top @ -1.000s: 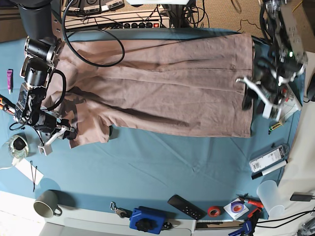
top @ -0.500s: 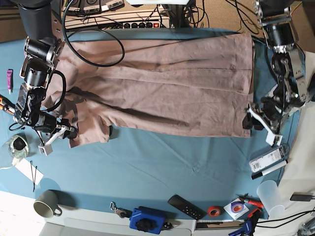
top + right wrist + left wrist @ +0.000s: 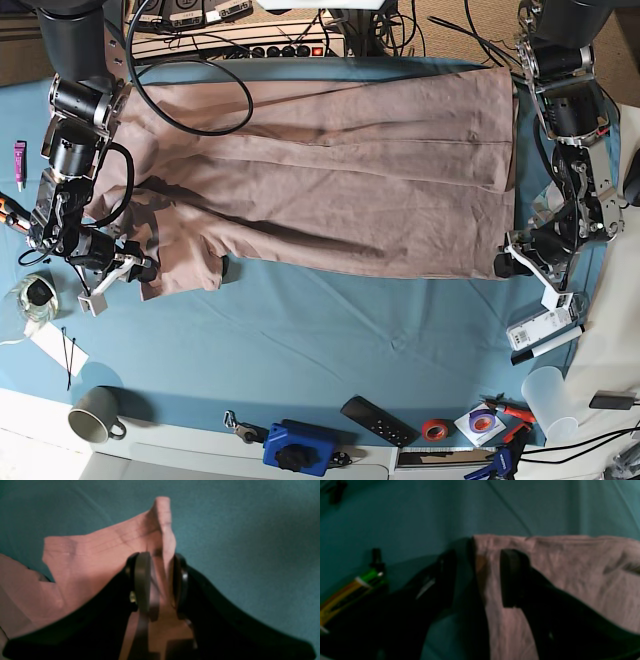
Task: Fold the T-shirt properly
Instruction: 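Grasp the shirt's hem corners with both grippers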
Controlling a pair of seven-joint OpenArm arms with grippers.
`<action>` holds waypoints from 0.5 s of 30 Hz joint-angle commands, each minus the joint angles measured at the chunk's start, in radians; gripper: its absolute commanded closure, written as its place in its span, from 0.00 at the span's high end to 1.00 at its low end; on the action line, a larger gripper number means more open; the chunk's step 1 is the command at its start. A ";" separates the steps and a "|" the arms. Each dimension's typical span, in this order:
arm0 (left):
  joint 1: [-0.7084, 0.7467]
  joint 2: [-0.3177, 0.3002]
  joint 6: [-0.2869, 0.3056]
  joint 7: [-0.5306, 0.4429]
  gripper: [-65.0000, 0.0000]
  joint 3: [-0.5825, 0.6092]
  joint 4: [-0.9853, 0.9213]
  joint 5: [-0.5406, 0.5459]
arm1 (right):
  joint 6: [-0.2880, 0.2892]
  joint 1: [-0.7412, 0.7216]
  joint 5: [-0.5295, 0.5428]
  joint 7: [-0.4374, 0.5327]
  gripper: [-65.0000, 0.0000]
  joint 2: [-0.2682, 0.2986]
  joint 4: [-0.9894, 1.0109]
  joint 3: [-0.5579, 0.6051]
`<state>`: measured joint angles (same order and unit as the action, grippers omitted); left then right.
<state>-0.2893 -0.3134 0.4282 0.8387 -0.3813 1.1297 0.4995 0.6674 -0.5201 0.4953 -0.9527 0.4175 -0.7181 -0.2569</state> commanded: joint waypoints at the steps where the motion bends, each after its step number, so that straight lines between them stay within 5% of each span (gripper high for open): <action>1: -0.014 0.000 0.003 0.024 0.44 0.001 0.000 -0.004 | -0.005 -0.006 -0.039 -0.042 0.24 0.009 0.000 0.002; 7: -0.007 0.066 0.031 0.097 0.37 0.001 -0.002 0.054 | -0.001 -0.006 0.026 -0.062 0.24 0.009 0.000 0.002; 11: -0.007 0.100 0.020 0.097 0.26 0.001 -0.002 0.027 | -0.002 -0.006 0.038 -0.094 0.03 0.009 0.000 0.002; 15: -0.008 0.097 -0.021 0.096 0.09 0.000 -0.002 0.025 | -0.002 -0.007 0.035 -0.091 0.00 0.015 0.000 0.002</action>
<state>-0.2913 -0.2089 0.4152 0.8898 -0.3824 1.1255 0.5610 0.6682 -0.5159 0.5594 -1.0122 0.4164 -0.7151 -0.2569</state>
